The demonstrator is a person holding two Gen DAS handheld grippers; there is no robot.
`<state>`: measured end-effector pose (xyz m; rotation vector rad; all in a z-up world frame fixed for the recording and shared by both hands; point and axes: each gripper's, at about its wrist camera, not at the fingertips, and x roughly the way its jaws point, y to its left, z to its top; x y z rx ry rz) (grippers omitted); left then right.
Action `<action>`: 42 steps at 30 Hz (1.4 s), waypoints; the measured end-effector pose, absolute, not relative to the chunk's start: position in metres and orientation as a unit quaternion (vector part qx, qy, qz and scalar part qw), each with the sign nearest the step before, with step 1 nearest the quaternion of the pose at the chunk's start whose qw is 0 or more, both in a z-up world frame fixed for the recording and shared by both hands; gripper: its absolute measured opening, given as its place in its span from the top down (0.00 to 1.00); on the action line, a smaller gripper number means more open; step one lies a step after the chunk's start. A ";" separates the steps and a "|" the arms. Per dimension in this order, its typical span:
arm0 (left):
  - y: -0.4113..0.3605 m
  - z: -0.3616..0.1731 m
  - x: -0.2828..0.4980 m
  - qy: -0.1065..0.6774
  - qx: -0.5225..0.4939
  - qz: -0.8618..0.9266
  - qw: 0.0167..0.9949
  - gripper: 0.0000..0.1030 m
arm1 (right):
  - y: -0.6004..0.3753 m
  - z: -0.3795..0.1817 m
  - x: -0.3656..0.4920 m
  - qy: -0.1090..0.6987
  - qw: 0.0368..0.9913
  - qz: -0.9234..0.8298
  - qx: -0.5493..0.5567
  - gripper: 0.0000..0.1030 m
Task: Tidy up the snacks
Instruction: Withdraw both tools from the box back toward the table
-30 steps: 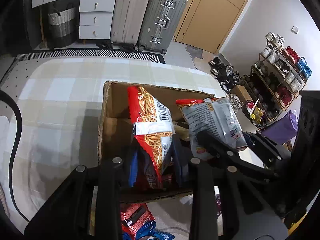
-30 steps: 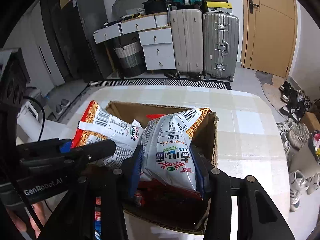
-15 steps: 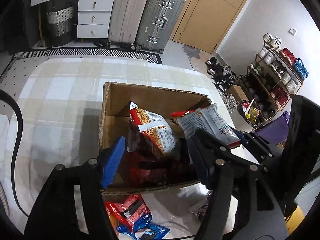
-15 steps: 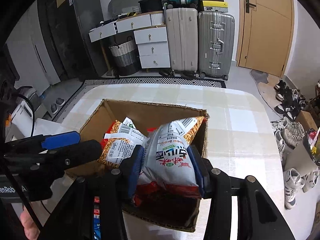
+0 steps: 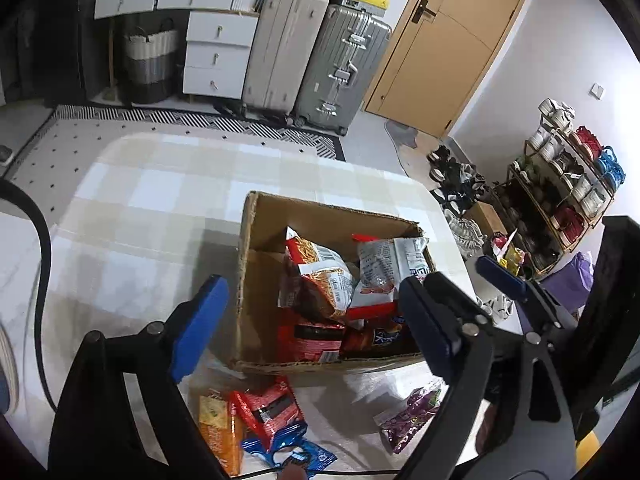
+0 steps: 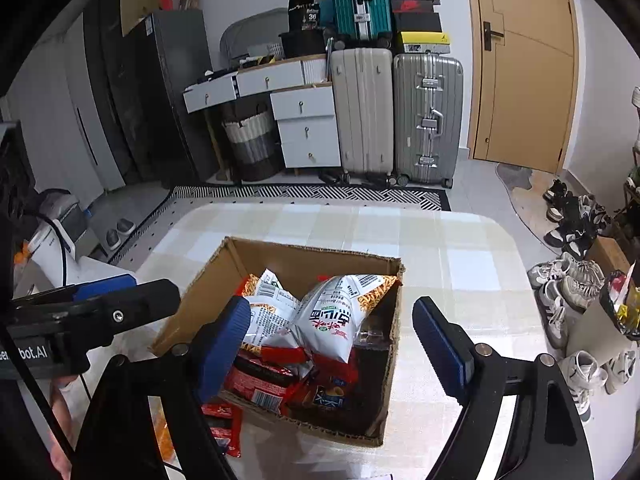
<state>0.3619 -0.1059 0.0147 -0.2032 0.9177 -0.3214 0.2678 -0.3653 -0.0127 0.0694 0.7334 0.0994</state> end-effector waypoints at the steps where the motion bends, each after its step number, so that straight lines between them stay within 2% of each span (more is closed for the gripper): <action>1: -0.105 0.017 0.359 0.441 -0.094 -0.156 0.879 0.08 | -0.366 -0.010 0.265 0.356 0.932 0.048 0.036 0.15; 2: -0.105 0.019 0.356 0.443 -0.093 -0.157 0.878 0.00 | -0.367 -0.007 0.262 0.356 0.933 0.047 0.037 0.14; 9: -0.095 0.038 0.316 0.435 -0.100 -0.152 0.882 0.01 | -0.373 0.016 0.221 0.341 0.938 0.045 0.044 0.11; 17: -0.081 0.082 0.226 0.366 -0.063 -0.128 0.920 0.01 | -0.371 0.050 0.137 0.287 0.957 0.041 0.030 0.07; 28: -0.062 0.136 0.083 0.281 -0.044 -0.130 0.950 0.01 | -0.341 0.081 0.009 0.222 0.973 0.061 0.012 0.07; 36: -0.041 0.137 0.009 0.256 -0.051 -0.111 0.959 0.01 | -0.322 0.081 -0.062 0.193 0.979 0.059 0.014 0.07; 42: -0.021 0.115 -0.021 0.246 -0.044 -0.092 0.964 0.01 | -0.319 0.048 -0.091 0.194 0.979 0.058 0.024 0.07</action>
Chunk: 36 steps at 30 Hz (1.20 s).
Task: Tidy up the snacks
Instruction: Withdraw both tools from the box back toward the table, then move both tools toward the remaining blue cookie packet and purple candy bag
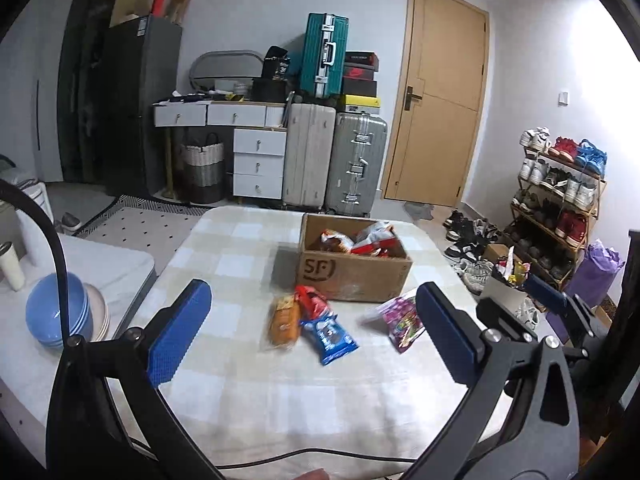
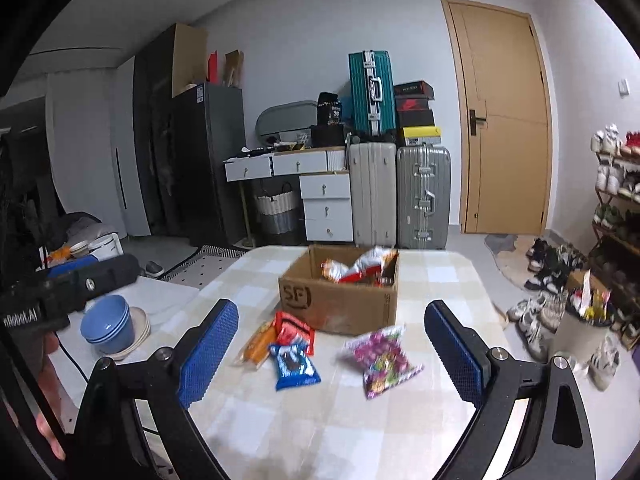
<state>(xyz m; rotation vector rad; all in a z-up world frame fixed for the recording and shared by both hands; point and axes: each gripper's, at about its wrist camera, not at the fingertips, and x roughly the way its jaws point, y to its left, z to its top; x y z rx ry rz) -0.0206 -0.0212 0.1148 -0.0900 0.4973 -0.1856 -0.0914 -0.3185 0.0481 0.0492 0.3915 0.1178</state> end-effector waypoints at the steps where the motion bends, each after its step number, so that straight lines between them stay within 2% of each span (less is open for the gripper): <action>1: -0.018 0.108 -0.022 0.249 -0.045 -0.091 0.963 0.01 | -0.320 0.040 -0.090 0.200 0.977 0.060 0.029 0.07; 15: 0.018 0.011 0.028 0.297 -0.072 -0.079 0.949 0.01 | -0.330 -0.038 -0.039 0.243 0.968 0.045 0.043 0.07; 29: -0.019 -0.054 0.107 0.408 -0.067 -0.117 0.903 0.01 | -0.342 -0.075 0.016 0.293 0.956 0.025 0.021 0.07; 36: -0.054 -0.097 0.152 0.471 -0.088 -0.141 0.866 0.01 | -0.382 -0.112 0.063 0.386 0.919 0.004 0.074 0.07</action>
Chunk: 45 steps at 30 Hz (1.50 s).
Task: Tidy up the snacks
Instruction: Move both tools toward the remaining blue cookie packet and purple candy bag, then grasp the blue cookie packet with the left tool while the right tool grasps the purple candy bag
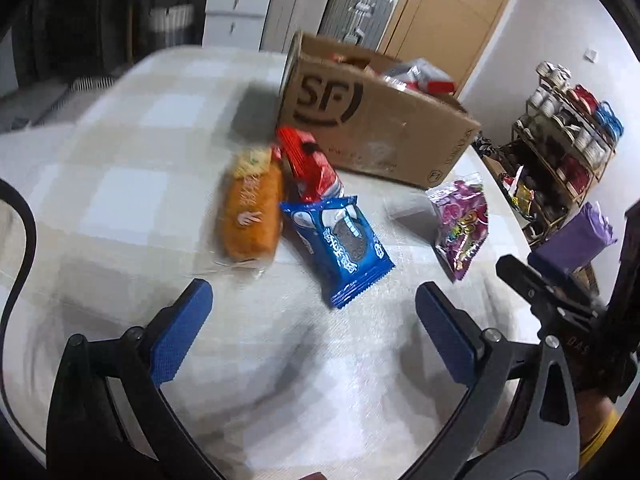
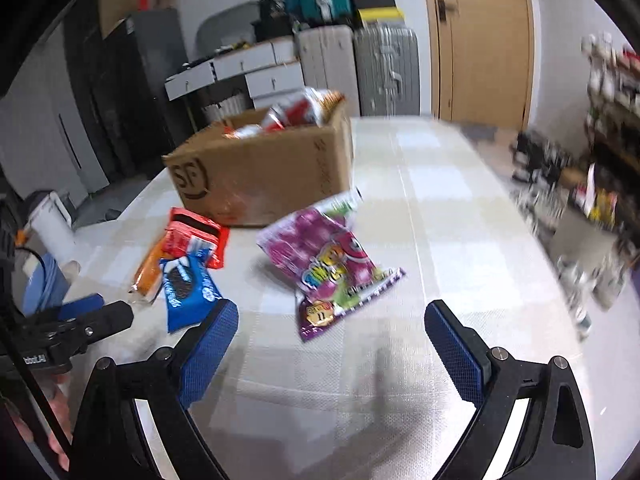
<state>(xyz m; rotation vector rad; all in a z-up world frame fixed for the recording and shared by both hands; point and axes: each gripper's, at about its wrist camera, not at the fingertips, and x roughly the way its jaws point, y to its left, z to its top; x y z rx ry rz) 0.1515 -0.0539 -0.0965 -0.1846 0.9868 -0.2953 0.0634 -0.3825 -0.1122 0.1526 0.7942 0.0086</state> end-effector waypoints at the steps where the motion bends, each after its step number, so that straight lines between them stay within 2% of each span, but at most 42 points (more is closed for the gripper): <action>1: -0.056 -0.102 0.159 0.478 -0.107 -0.152 0.858 0.01 | -0.386 -0.114 0.067 0.387 0.919 0.004 0.078 0.07; 13: -0.065 -0.127 0.197 0.500 -0.163 -0.143 0.838 0.02 | -0.391 -0.129 0.112 0.400 0.913 0.021 0.073 0.07; 22: -0.077 -0.136 0.217 0.501 -0.178 -0.118 0.838 0.02 | -0.388 -0.135 0.106 0.395 0.915 0.033 0.074 0.07; 26: -0.087 -0.138 0.216 0.500 -0.150 -0.105 0.847 0.05 | -0.395 -0.135 0.101 0.393 0.914 0.031 0.092 0.07; 27: -0.091 -0.138 0.216 0.499 -0.139 -0.098 0.850 0.08 | -0.397 -0.135 0.099 0.391 0.915 0.029 0.096 0.07; 32: -0.096 -0.139 0.216 0.492 -0.127 -0.096 0.856 0.44 | -0.402 -0.133 0.094 0.386 0.916 0.024 0.105 0.07; 33: -0.097 -0.139 0.216 0.493 -0.132 -0.106 0.854 0.47 | -0.402 -0.133 0.094 0.387 0.916 0.024 0.106 0.07; 37: -0.114 -0.132 0.207 0.485 -0.104 -0.120 0.860 0.72 | -0.402 -0.136 0.095 0.394 0.913 0.022 0.108 0.07; 41: -0.119 -0.126 0.201 0.475 -0.093 -0.129 0.866 0.85 | -0.401 -0.137 0.093 0.397 0.912 0.020 0.106 0.07; 42: -0.118 -0.126 0.201 0.474 -0.095 -0.129 0.866 0.90 | -0.402 -0.138 0.094 0.397 0.911 0.021 0.107 0.07; 43: -0.117 -0.125 0.201 0.476 -0.093 -0.126 0.866 1.00 | -0.402 -0.137 0.093 0.397 0.911 0.021 0.106 0.07; 45: -0.111 -0.124 0.201 0.479 -0.105 -0.130 0.861 1.00 | -0.402 -0.137 0.093 0.396 0.912 0.021 0.105 0.07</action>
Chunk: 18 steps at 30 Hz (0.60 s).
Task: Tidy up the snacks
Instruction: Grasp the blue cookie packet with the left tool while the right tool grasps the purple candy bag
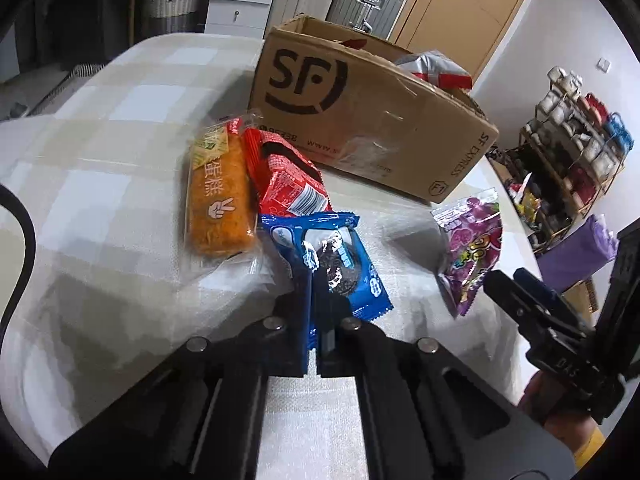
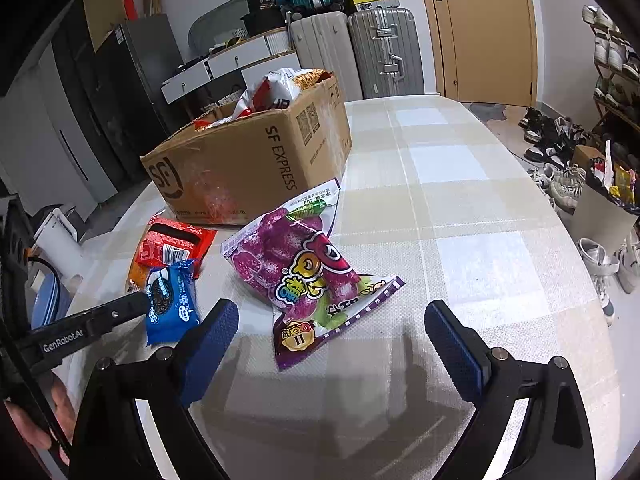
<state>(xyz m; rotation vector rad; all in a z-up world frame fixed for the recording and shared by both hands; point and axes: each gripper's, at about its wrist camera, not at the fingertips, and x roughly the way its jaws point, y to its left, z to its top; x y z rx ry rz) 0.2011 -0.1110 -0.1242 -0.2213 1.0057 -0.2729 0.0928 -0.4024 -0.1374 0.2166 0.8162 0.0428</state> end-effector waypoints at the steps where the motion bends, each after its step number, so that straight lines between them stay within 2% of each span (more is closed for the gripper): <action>1: -0.110 -0.125 0.201 0.481 -0.108 -0.127 0.860 1.00 | -0.402 -0.137 0.092 0.395 0.912 0.021 0.104 0.07; 5: -0.092 -0.125 0.194 0.489 -0.111 -0.130 0.855 1.00 | -0.403 -0.136 0.091 0.393 0.914 0.021 0.104 0.07; 9: -0.077 -0.131 0.199 0.505 -0.187 -0.141 0.831 1.00 | -0.402 -0.135 0.091 0.392 0.914 0.023 0.104 0.07; 10: -0.077 -0.130 0.200 0.506 -0.194 -0.141 0.829 0.87 | -0.402 -0.135 0.091 0.392 0.914 0.023 0.104 0.07; 11: -0.077 -0.129 0.201 0.505 -0.199 -0.140 0.828 0.58 | -0.401 -0.135 0.090 0.392 0.914 0.025 0.103 0.07; 13: -0.078 -0.126 0.200 0.493 -0.231 -0.155 0.825 0.33 | -0.401 -0.135 0.091 0.392 0.914 0.028 0.103 0.07; 15: -0.083 -0.120 0.198 0.483 -0.232 -0.157 0.830 0.30 | -0.400 -0.135 0.091 0.394 0.913 0.030 0.101 0.07; 17: -0.088 -0.116 0.200 0.483 -0.223 -0.145 0.834 0.21 | -0.399 -0.134 0.091 0.393 0.913 0.032 0.102 0.07; 18: -0.092 -0.117 0.202 0.488 -0.215 -0.137 0.835 0.21 | -0.398 -0.134 0.091 0.393 0.913 0.034 0.101 0.07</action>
